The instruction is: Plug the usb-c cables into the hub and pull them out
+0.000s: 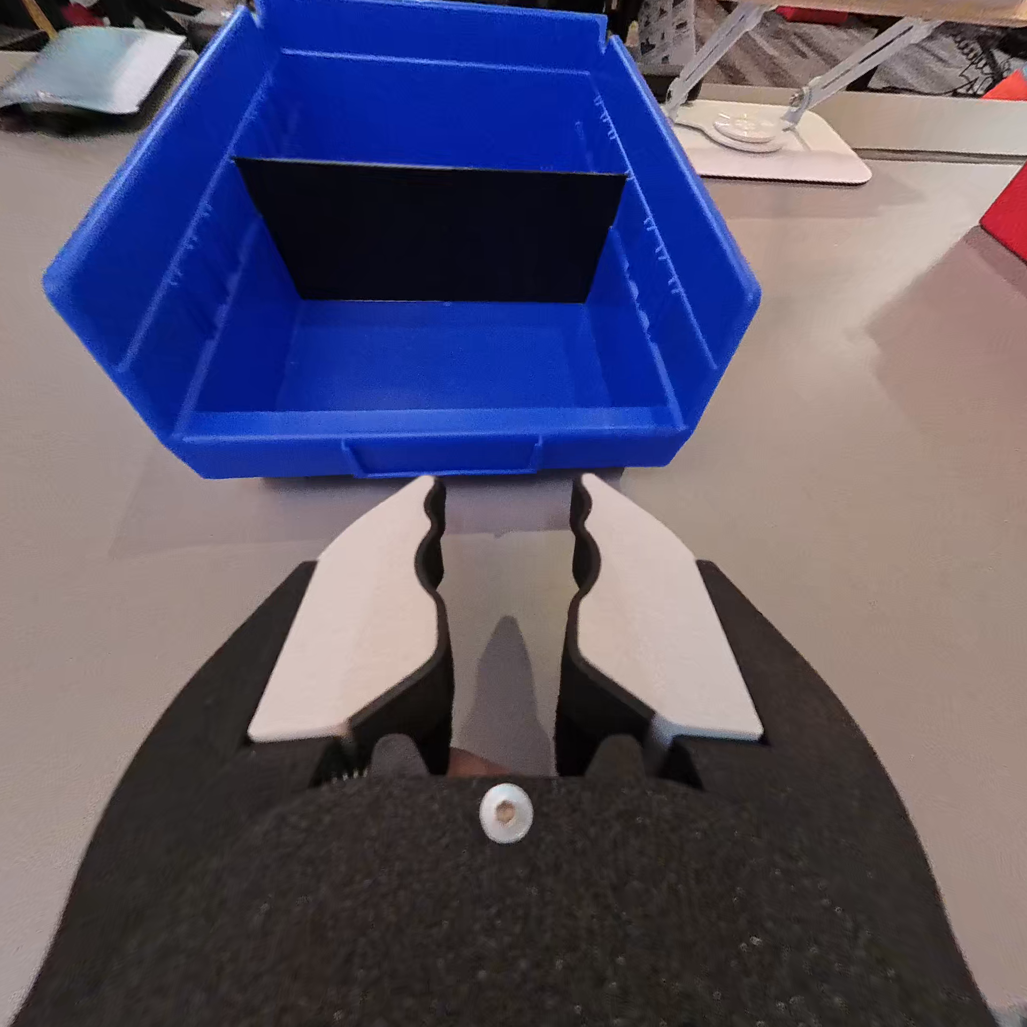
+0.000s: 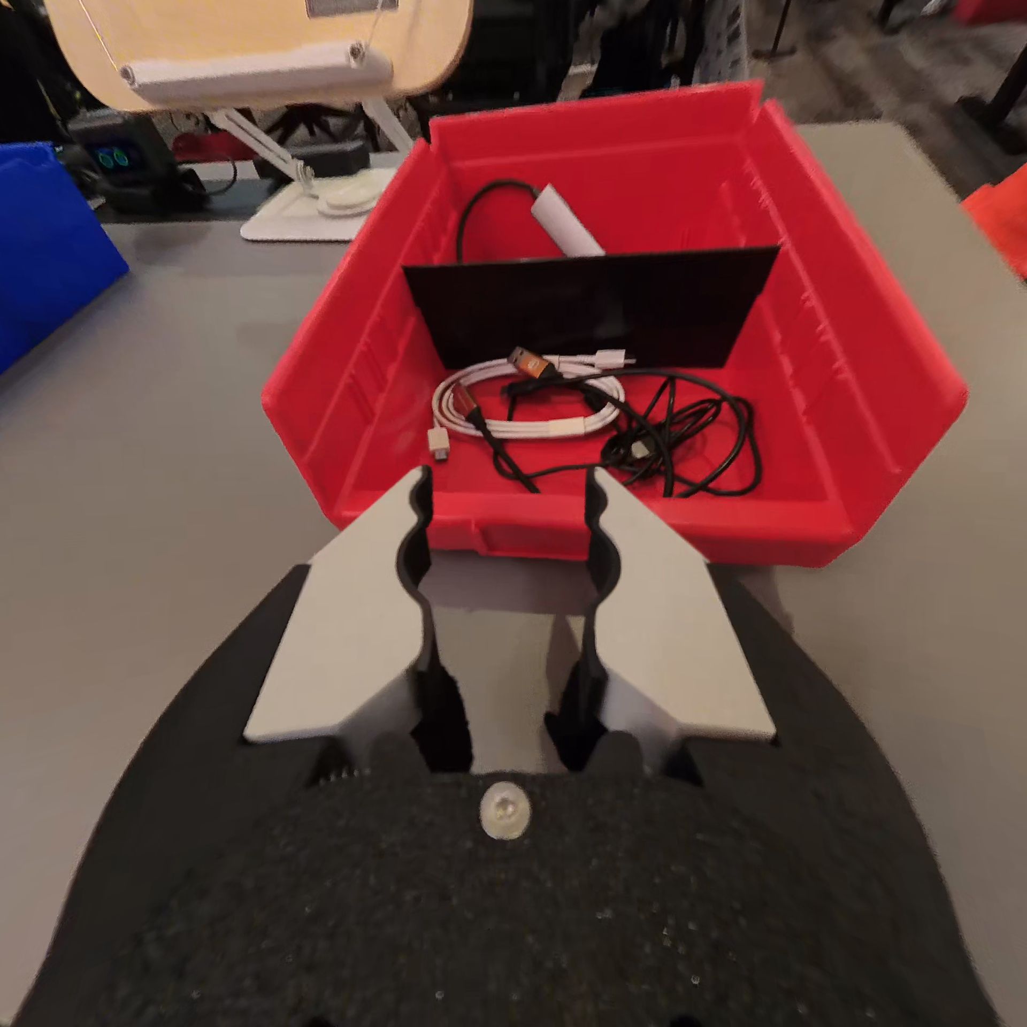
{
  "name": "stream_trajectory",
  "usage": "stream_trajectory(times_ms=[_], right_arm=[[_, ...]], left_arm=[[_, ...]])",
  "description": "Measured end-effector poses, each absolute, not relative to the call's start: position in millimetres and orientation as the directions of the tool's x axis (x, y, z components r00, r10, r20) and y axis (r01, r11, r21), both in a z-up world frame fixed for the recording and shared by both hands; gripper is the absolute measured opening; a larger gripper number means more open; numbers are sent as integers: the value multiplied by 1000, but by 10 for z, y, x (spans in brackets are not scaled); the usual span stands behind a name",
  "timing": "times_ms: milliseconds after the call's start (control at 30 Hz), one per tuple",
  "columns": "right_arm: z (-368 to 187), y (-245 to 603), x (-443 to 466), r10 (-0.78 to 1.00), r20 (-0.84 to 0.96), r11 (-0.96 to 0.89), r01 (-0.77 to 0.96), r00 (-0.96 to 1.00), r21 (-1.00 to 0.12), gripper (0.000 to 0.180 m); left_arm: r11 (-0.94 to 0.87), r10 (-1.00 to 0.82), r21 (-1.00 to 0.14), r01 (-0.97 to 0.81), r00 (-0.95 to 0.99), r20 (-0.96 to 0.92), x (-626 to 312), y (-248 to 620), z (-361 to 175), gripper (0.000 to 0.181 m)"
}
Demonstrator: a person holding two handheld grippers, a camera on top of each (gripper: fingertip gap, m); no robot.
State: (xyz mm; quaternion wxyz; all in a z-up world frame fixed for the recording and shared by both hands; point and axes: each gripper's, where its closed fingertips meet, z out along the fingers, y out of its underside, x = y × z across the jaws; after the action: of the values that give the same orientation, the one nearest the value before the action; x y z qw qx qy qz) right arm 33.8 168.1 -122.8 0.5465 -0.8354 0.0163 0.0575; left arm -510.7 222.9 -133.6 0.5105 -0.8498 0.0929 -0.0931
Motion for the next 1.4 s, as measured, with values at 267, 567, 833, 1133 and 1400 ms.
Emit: stream_trajectory(times_ms=[267, 567, 833, 1133, 1400], right_arm=[[-1275, 1686, 381, 29, -132, -415, -108, 991, -903, 55], [-1276, 1786, 308, 55, -163, -404, -128, 985, -906, 54], [-1281, 1869, 191, 84, -138, -403, -93, 987, -910, 54], [-1080, 1917, -546, 246, -170, -322, -86, 954, -943, 56], [-1095, 1905, -1058, 342, -54, -300, 55, 938, -952, 55]], left_arm=[[-428, -237, -897, -112, 972, -9, -5079, 2254, -1286, 42], [-441, -230, -890, -114, 973, -10, -5122, 2244, -1341, 42], [-447, -209, -887, -116, 978, -23, -5203, 2160, -1354, 41], [-399, -290, -901, -167, 956, -49, -4921, 2229, -1304, 42], [-333, -548, -927, -171, 835, 43, -3837, 2088, -1209, 42]])
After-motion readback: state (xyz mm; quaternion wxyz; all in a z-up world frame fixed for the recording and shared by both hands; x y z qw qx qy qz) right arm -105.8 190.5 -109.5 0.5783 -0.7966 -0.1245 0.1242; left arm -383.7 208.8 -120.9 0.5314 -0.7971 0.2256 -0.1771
